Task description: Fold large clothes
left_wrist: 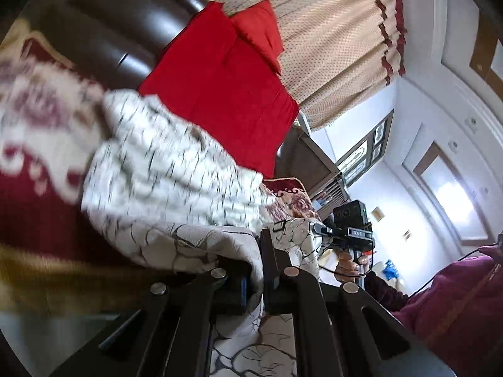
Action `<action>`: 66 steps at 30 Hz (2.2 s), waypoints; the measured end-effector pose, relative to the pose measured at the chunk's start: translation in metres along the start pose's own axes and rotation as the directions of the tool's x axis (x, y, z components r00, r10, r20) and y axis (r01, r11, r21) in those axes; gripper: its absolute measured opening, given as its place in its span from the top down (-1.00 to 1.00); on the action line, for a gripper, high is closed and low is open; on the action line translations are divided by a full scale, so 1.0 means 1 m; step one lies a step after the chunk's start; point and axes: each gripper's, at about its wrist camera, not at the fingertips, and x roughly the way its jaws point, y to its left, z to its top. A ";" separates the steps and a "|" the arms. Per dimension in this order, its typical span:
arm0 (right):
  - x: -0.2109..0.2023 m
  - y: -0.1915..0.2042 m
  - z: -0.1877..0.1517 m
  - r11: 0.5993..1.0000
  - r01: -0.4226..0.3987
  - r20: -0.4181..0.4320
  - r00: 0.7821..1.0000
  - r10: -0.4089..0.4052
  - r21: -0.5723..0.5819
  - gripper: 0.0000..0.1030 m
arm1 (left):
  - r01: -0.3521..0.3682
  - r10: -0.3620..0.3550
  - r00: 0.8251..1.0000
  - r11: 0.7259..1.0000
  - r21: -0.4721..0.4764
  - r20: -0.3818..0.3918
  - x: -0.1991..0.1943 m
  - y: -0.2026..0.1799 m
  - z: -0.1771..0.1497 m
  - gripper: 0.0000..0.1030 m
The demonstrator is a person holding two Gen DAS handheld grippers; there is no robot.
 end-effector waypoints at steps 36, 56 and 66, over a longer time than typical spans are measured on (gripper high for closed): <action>-0.009 -0.081 -0.020 0.925 -0.047 0.061 0.998 0.025 0.377 -0.81 | -0.355 0.338 0.935 0.886 -0.298 -0.111 0.115 0.136 0.163 0.89; 0.058 -0.197 0.223 0.769 -0.166 0.341 0.937 -0.071 0.618 0.50 | -0.351 0.348 0.931 0.762 -0.544 -0.114 0.100 0.223 0.192 0.87; 0.014 -0.194 0.209 0.852 -0.107 0.380 0.918 -0.113 0.513 -0.66 | -0.262 0.332 0.942 0.809 -0.526 0.041 0.053 0.186 0.184 -0.16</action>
